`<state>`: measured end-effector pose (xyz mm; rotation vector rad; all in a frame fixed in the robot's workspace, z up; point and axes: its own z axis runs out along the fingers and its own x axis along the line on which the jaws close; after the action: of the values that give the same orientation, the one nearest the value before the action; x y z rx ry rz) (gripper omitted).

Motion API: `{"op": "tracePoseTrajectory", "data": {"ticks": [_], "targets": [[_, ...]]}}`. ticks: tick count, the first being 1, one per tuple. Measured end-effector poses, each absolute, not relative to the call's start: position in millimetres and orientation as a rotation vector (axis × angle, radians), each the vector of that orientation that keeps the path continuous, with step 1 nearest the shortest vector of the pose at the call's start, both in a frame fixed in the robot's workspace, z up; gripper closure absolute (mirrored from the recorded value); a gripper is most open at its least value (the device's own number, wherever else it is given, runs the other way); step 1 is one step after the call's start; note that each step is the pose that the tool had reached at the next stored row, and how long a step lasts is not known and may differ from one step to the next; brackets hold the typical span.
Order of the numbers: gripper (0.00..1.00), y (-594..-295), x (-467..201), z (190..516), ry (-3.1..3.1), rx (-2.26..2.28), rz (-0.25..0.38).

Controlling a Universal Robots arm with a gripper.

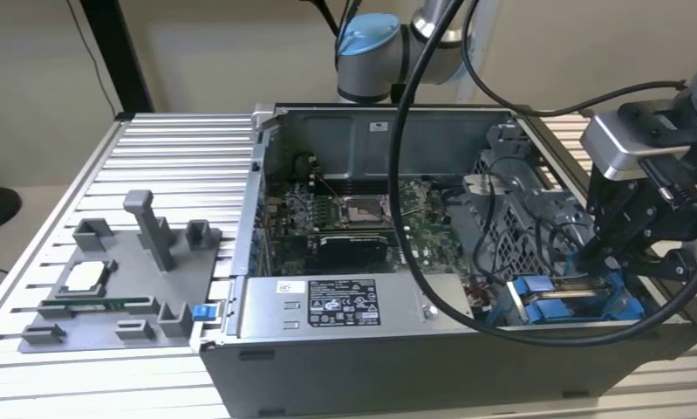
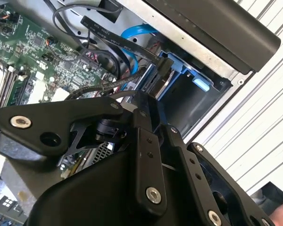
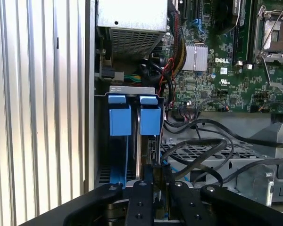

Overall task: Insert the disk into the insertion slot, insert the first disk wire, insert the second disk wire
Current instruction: 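Insert the first disk wire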

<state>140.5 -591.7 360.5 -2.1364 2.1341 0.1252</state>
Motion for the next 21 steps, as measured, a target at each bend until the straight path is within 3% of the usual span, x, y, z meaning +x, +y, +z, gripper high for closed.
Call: {"op": "tracePoseTrajectory", "data": {"ticks": [21], "targets": [[1.00, -592, 148, 346, 2.128, -2.132, 0.113]]}}
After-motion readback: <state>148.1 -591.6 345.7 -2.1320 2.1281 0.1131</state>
